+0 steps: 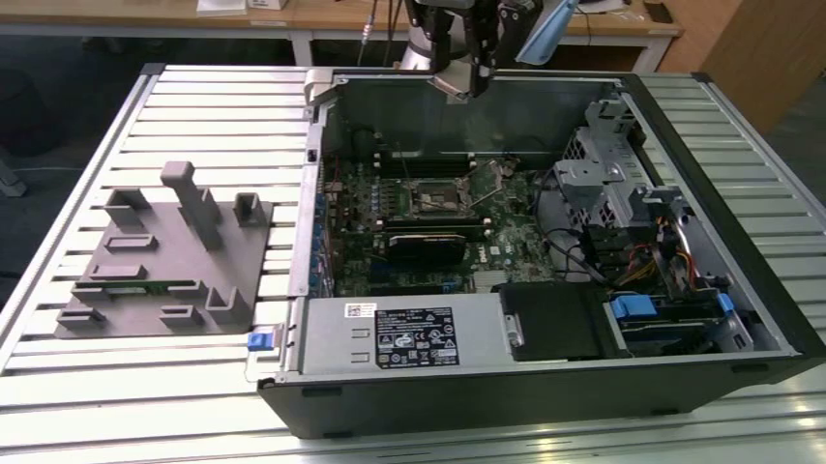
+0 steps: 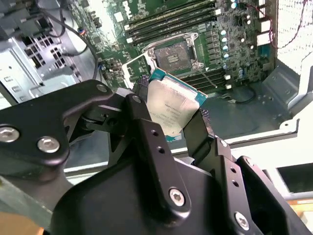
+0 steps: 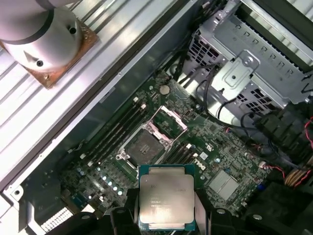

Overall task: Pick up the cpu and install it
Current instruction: 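Place the cpu into insertion slot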

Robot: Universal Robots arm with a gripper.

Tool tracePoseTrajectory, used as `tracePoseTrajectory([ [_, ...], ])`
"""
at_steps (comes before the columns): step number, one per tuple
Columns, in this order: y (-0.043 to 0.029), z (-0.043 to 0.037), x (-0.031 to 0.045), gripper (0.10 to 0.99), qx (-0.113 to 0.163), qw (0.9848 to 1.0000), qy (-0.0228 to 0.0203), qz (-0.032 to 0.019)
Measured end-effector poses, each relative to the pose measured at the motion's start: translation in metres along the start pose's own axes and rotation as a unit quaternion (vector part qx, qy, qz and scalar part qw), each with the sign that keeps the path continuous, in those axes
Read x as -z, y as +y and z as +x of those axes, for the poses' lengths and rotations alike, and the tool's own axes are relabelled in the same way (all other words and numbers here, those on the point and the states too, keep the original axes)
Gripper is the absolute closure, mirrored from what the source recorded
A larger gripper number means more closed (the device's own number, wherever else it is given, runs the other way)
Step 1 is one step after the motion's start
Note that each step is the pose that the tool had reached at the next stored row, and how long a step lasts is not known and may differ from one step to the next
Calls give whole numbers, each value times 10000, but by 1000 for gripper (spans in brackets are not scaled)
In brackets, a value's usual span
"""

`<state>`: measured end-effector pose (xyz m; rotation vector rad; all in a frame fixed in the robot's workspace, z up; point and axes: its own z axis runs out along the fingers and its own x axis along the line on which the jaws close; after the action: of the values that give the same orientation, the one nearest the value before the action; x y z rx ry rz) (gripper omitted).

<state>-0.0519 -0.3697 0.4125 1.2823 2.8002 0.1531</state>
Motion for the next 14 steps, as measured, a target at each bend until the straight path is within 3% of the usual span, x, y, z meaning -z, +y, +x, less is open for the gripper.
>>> tracePoseTrajectory([
  [7, 1, 2, -9, 545, -522, 9986, -60, 6],
  [11, -1, 2, -22, 545, -887, 9960, -102, 10],
  [14, -2, 3, -33, 545, -1153, 9932, -132, 13],
])
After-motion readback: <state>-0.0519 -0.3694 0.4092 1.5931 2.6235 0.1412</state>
